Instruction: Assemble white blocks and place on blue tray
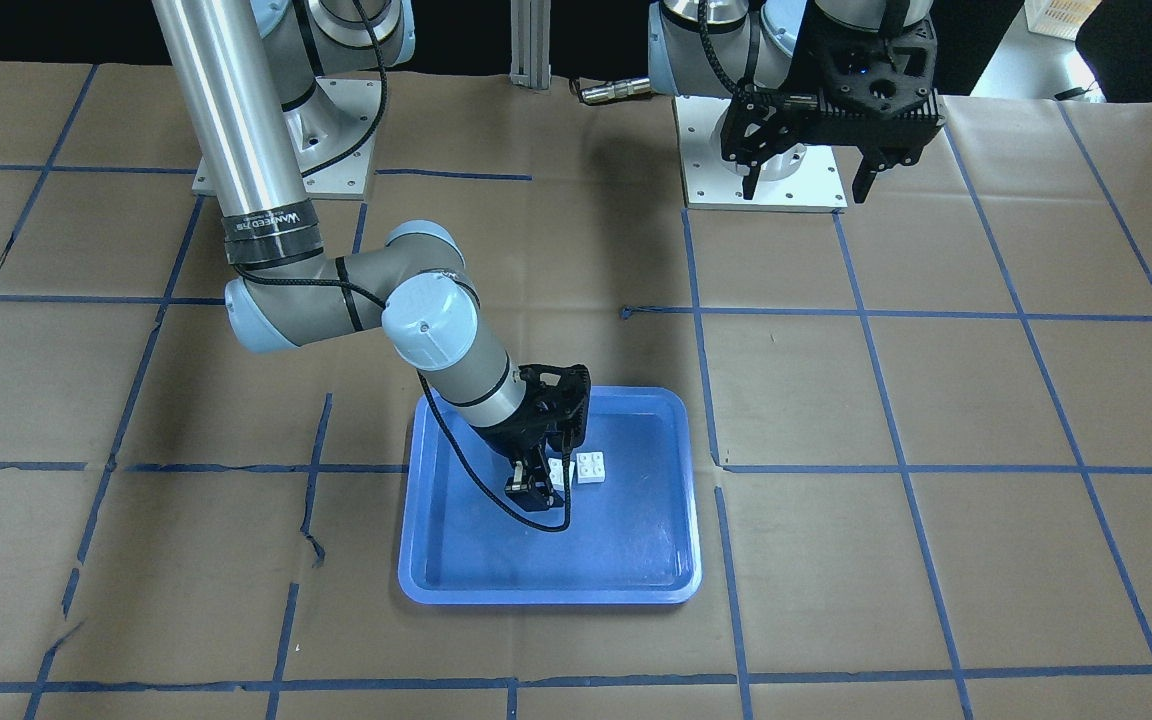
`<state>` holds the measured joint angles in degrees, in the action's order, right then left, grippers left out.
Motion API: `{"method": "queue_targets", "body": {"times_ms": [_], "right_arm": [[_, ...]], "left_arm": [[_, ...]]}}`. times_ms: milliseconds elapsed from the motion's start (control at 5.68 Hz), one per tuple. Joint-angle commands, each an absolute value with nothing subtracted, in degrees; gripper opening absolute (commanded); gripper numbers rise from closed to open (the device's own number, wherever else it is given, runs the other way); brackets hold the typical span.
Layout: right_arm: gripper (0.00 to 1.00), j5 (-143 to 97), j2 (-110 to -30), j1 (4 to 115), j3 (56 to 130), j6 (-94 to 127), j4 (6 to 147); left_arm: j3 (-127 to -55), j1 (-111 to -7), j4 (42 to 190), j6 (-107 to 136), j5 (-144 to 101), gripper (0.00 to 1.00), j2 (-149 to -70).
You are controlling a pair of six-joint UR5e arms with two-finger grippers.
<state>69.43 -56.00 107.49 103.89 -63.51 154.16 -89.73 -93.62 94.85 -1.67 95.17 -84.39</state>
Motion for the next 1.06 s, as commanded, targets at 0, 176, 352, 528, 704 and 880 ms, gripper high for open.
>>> {"method": "queue_targets", "body": {"times_ms": [0,176,352,528,704,880], "right_arm": [[0.63,69.4,-56.1,107.5,103.8,-63.8,154.2],[0.62,69.4,-56.1,107.5,103.8,-63.8,154.2],[0.67,69.4,-56.1,107.6,103.7,-63.8,154.2],[0.71,69.4,-56.1,107.6,103.6,-63.6,154.3],[0.94,69.3,-56.4,107.6,103.5,-63.4,154.4],[1.00,69.8,-57.8,107.4,102.9,-63.1,153.8]], "left_arm": [[-90.3,-94.0,94.5,-1.8,94.6,0.99,-84.6],[-90.4,-94.4,94.5,-1.8,93.9,0.99,-84.6],[-90.5,-94.7,94.4,-1.9,93.9,0.99,-84.8],[-90.4,-94.9,94.4,-1.8,93.9,0.99,-84.9],[-90.4,-95.0,94.4,-1.8,93.9,0.99,-84.9],[-90.4,-95.0,94.4,-1.6,93.8,0.99,-84.9]]}}
